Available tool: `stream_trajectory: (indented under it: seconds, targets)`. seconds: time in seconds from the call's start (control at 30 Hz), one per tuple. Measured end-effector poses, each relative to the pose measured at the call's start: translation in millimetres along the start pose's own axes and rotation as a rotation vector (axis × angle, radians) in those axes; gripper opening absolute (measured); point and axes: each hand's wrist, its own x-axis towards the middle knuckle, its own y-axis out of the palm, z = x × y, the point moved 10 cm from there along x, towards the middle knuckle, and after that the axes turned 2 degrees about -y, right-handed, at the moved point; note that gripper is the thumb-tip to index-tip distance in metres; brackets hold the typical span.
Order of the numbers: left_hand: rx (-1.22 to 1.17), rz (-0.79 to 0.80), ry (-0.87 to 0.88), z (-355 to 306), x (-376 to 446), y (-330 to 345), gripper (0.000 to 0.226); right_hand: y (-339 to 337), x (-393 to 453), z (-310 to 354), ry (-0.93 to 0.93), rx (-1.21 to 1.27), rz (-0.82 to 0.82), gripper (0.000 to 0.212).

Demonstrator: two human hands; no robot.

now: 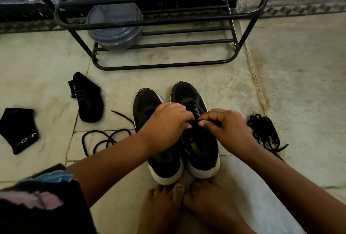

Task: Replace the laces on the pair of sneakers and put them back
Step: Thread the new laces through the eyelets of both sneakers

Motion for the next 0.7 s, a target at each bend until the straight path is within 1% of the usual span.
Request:
stream_trajectory:
  seconds: [0.1, 0.2, 0.27, 0.37, 0.53, 0.7]
  targets:
    - [-0.031, -0.069, -0.021, 12, -4, -15, 0.014, -7, -1, -2, -0.002, -0.004, -0.022, 0.011]
    - [0.023, -0.09, -0.068, 24, -10, -24, 0.021, -23, 0, -2, -0.07, -0.182, -0.046, 0.011]
    - [0.09, -0.03, -0.134, 34, -17, -22, 0.023, -33, 1, -11, -0.074, -0.286, -0.053, 0.01]
    - [0.146, 0.028, -0.207, 48, -24, -15, 0.022, -39, -1, -28, -0.013, -0.362, -0.044, 0.011]
    - [0.171, 0.029, -0.232, 50, -24, -14, 0.02, -40, -3, -31, 0.011, -0.426, -0.065, 0.013]
    - [0.155, 0.074, -0.254, 50, -26, -10, 0.021, -42, -1, -29, -0.01, -0.428, -0.069, 0.011]
